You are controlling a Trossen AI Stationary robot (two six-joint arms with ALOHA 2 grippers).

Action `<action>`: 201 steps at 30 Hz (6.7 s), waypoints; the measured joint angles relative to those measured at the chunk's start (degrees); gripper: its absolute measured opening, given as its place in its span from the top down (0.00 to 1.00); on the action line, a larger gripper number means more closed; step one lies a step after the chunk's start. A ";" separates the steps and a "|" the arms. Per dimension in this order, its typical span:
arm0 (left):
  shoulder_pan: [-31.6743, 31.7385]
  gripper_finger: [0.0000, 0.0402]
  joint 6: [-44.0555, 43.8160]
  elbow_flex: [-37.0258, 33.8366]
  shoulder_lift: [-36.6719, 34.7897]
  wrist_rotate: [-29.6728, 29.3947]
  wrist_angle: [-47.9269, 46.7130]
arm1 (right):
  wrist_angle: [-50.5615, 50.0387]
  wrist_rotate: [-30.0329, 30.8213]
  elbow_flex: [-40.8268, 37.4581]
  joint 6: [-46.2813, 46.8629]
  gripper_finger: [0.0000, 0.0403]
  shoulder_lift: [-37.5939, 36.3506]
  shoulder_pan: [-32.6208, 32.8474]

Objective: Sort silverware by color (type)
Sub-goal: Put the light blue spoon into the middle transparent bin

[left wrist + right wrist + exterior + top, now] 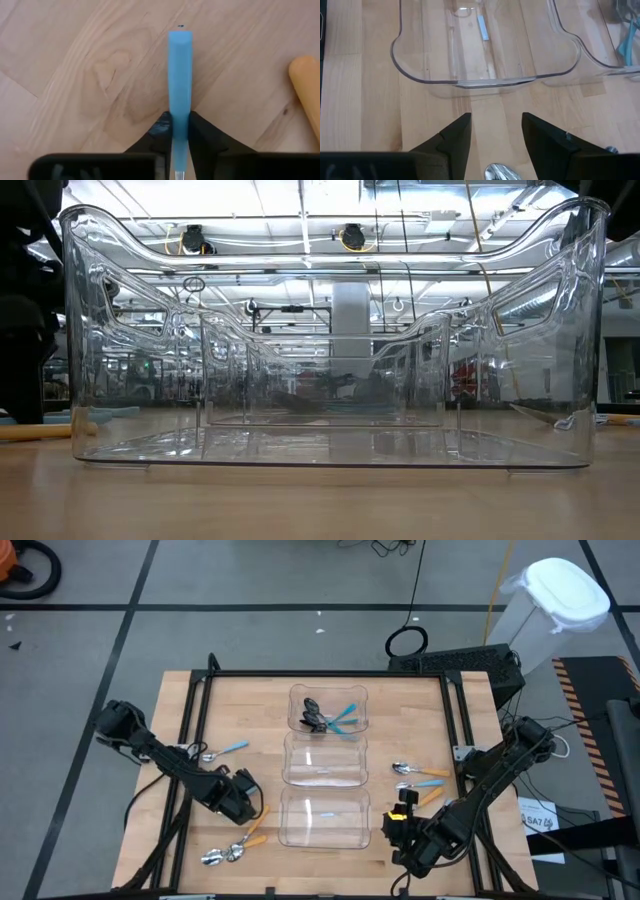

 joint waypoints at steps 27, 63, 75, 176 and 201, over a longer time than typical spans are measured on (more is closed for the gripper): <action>0.00 0.94 11.43 6.65 0.16 -4.20 -3.25 | -0.02 0.11 0.00 -0.43 0.58 0.00 0.00; -3.01 0.94 13.68 21.74 0.01 -12.15 -21.99 | -0.03 -0.09 0.00 -0.35 0.58 0.00 0.00; -0.39 0.94 33.68 39.50 -0.04 -17.86 -32.47 | -0.09 0.12 0.00 -4.64 0.58 0.00 -0.02; 31.23 0.94 84.35 46.62 17.89 1.56 0.19 | -6.93 3.01 0.02 -7.10 0.58 -0.24 -7.23; 31.26 0.94 82.97 46.53 21.57 5.05 3.51 | -6.94 2.88 0.02 -6.62 0.58 -0.24 -7.23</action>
